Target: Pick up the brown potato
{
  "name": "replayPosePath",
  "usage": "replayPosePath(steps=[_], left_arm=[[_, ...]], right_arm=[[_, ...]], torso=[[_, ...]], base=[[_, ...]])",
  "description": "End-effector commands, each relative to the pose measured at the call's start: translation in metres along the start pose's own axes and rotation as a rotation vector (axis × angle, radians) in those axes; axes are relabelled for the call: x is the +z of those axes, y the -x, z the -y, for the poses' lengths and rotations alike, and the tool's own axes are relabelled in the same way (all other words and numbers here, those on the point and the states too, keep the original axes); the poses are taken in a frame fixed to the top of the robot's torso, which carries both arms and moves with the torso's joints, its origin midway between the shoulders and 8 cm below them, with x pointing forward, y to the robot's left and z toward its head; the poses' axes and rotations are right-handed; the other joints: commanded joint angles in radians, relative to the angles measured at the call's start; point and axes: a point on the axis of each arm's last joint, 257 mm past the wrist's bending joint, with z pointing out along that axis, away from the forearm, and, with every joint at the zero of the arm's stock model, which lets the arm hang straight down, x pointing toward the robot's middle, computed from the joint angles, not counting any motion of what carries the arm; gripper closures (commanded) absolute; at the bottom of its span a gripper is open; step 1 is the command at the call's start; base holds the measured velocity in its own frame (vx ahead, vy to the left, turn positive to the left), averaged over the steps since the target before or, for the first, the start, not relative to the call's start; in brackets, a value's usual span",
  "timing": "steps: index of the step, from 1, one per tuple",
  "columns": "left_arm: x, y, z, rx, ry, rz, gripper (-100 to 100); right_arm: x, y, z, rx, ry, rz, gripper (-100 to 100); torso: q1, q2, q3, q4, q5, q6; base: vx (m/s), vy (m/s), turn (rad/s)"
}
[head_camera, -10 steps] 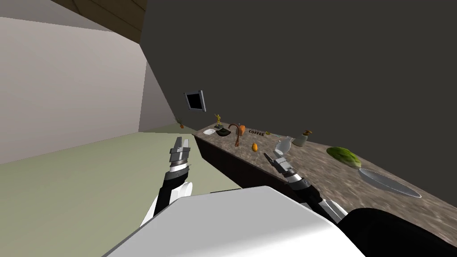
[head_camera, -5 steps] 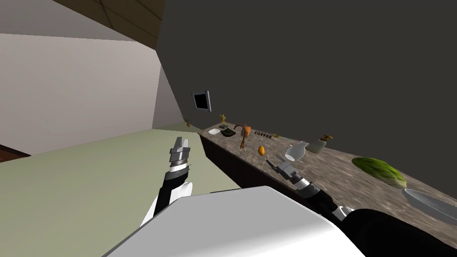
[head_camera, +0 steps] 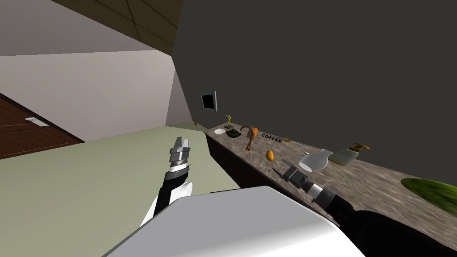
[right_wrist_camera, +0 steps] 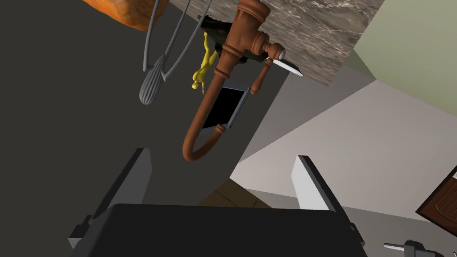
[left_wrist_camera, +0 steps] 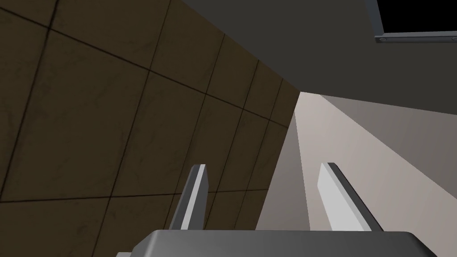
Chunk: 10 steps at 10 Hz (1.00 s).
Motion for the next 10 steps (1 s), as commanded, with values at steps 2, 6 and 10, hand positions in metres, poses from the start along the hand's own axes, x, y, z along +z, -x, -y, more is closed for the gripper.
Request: replayPosePath(steps=[2,6,10], left_arm=[[0.0,0.0,0.0,0.0,0.0,0.0,0],[0.0,0.0,0.0,0.0,0.0,0.0,0],[0.0,0.0,0.0,0.0,0.0,0.0,0]], right_arm=[[-0.022,-0.028,0.005,-0.141,0.062,-0.112,-100],[-0.056,-0.063,0.016,-0.324,0.163,-0.265,-100],[-0.093,-0.094,0.031,-0.492,0.279,-0.411,-100]], torso=[[0.0,0.0,0.0,0.0,0.0,0.001],[-0.001,0.001,0.0,0.0,0.0,0.001],[-0.001,0.001,0.001,0.0,-0.001,0.001]], base=[[0.039,0.006,0.192],[0.034,0.002,0.179],[0.027,-0.01,0.199]])
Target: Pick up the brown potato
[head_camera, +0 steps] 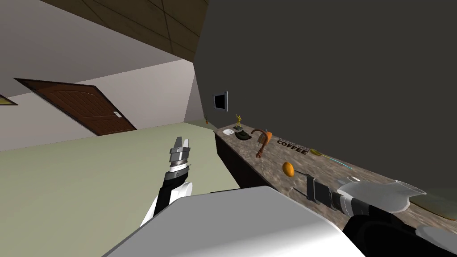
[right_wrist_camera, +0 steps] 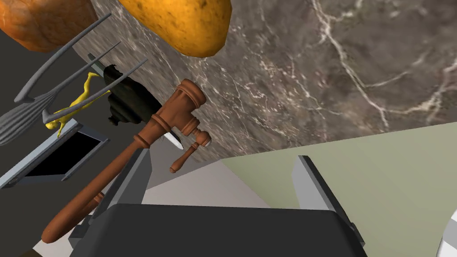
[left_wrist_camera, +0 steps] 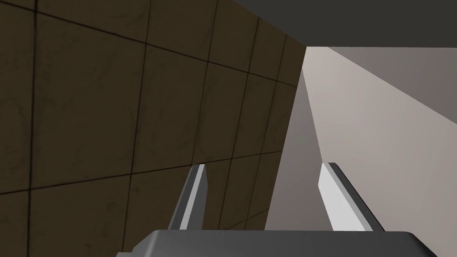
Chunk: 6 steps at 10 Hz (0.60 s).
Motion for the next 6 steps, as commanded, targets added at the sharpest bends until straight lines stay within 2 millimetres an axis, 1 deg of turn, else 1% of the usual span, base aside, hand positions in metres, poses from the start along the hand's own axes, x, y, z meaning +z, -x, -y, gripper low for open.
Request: replayPosePath(steps=[1,2,3,4,5,6], left_arm=[[0.0,0.0,0.0,0.0,0.0,0.0,0],[0.0,0.0,0.0,0.0,0.0,0.0,0],[0.0,0.0,0.0,0.0,0.0,0.0,0],[0.0,0.0,0.0,0.0,0.0,0.0,0],[0.0,0.0,0.0,0.0,0.0,0.0,0],[0.0,0.0,0.0,0.0,0.0,0.0,0]], right_arm=[[-0.007,-0.015,-0.005,-0.058,0.04,-0.045,-100],[-0.02,-0.031,-0.006,-0.117,0.088,-0.093,-100],[-0.021,-0.035,-0.009,-0.136,0.101,-0.109,-100],[-0.035,-0.051,-0.009,-0.193,0.152,-0.154,-100],[-0.036,-0.055,-0.011,-0.209,0.163,-0.167,-100],[-0.05,-0.07,-0.012,-0.267,0.219,-0.213,-100]], torso=[[0.0,0.0,0.0,0.0,0.0,0.0],[0.0,0.0,0.0,0.0,0.0,0.001],[0.0,0.0,0.0,0.0,0.0,0.0],[0.0,0.001,0.0,0.0,0.0,0.001],[0.0,0.0,0.0,0.0,0.0,0.0],[0.0,0.0,0.0,0.0,0.0,0.001]], base=[[0.022,-0.015,0.158],[0.019,-0.014,0.232],[0.017,-0.02,0.122],[0.028,-0.012,0.172],[0.022,-0.014,0.153],[0.016,-0.021,0.3]])
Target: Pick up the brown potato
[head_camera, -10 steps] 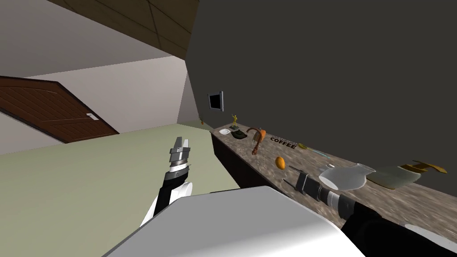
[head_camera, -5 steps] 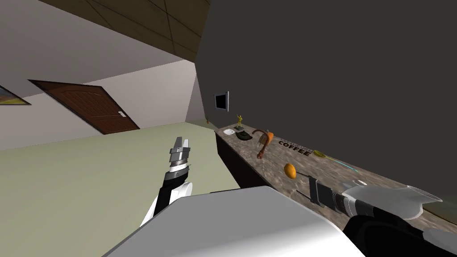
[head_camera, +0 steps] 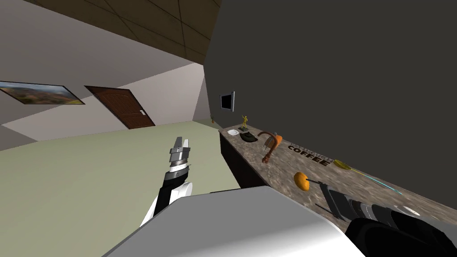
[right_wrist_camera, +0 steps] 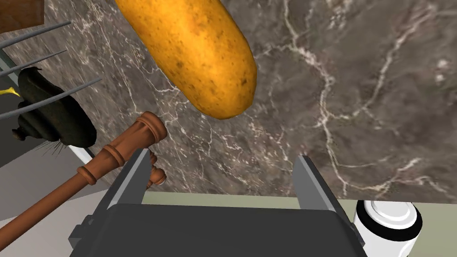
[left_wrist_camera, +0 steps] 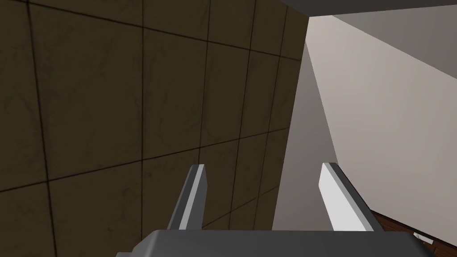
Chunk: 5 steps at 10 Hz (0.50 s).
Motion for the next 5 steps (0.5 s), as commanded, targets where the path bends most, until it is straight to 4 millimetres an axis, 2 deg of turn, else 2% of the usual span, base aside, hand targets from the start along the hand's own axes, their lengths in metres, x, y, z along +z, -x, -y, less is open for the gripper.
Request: replayPosePath(steps=[1,2,3,4,5], left_arm=[[0.0,0.0,0.0,0.0,0.0,0.0,0],[0.0,0.0,0.0,0.0,0.0,0.0,0],[0.0,0.0,0.0,0.0,0.0,0.0,0],[0.0,0.0,0.0,0.0,0.0,0.0,0],[0.0,0.0,0.0,0.0,0.0,0.0,0]], right_arm=[[-0.007,-0.011,-0.005,-0.042,0.037,-0.03,-100],[-0.018,-0.027,-0.012,-0.099,0.095,-0.073,-100],[-0.018,-0.029,-0.012,-0.104,0.099,-0.077,-100],[-0.028,-0.044,-0.019,-0.158,0.159,-0.116,-100],[-0.037,-0.057,-0.025,-0.202,0.213,-0.145,-100]], torso=[[0.0,0.0,0.0,0.0,0.0,0.0],[0.0,0.001,0.0,0.0,0.0,0.001],[0.0,0.001,0.0,0.0,0.0,0.0],[0.0,0.001,0.0,0.0,0.0,0.001],[0.0,0.0,0.0,0.0,0.0,0.0]], base=[[0.011,-0.027,0.116],[0.009,-0.022,0.218],[0.009,-0.023,0.125],[0.015,-0.024,0.183],[0.017,-0.034,0.354]])
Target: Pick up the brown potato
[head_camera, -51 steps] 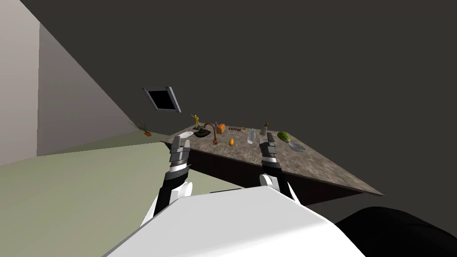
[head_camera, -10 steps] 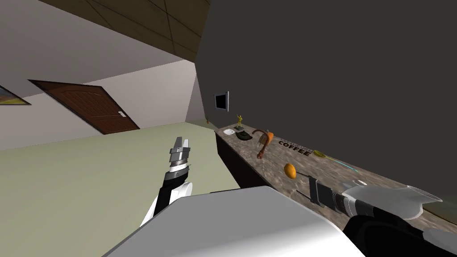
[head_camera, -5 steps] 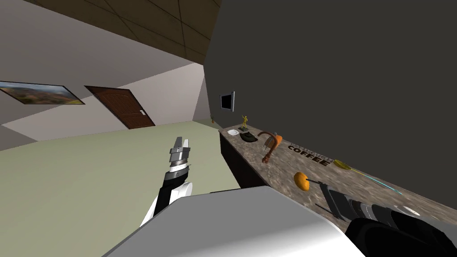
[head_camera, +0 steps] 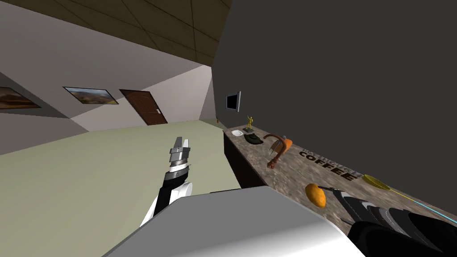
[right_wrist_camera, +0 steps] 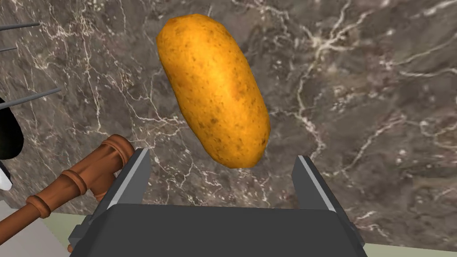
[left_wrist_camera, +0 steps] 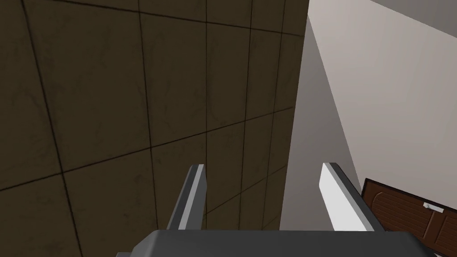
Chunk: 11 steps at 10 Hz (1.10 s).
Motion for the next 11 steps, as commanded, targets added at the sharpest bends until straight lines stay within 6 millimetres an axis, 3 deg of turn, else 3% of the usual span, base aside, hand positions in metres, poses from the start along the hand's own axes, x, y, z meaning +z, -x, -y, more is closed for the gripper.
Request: replayPosePath(steps=[1,6,8,11], left_arm=[[0.0,0.0,0.0,0.0,0.0,0.0,0],[0.0,0.0,0.0,0.0,0.0,0.0,0],[0.0,0.0,0.0,0.0,0.0,0.0,0],[0.0,0.0,0.0,0.0,0.0,0.0,0]], right_arm=[[-0.007,-0.009,-0.011,-0.04,0.043,-0.025,-100],[-0.029,-0.05,-0.064,-0.214,0.305,-0.104,-100],[-0.03,-0.049,-0.091,-0.241,0.389,-0.089,-100],[-0.025,-0.03,-0.135,-0.238,0.483,-0.029,-100]], torso=[[0.0,0.0,0.0,0.0,0.0,0.0],[-0.001,0.0,0.0,0.0,0.0,0.001],[0.0,0.0,0.0,0.0,0.0,0.001],[0.0,-0.002,-0.001,0.0,0.0,0.002]], base=[[0.013,-0.033,0.159],[0.016,-0.043,0.284],[0.016,-0.044,0.227],[0.037,-0.041,0.163]])
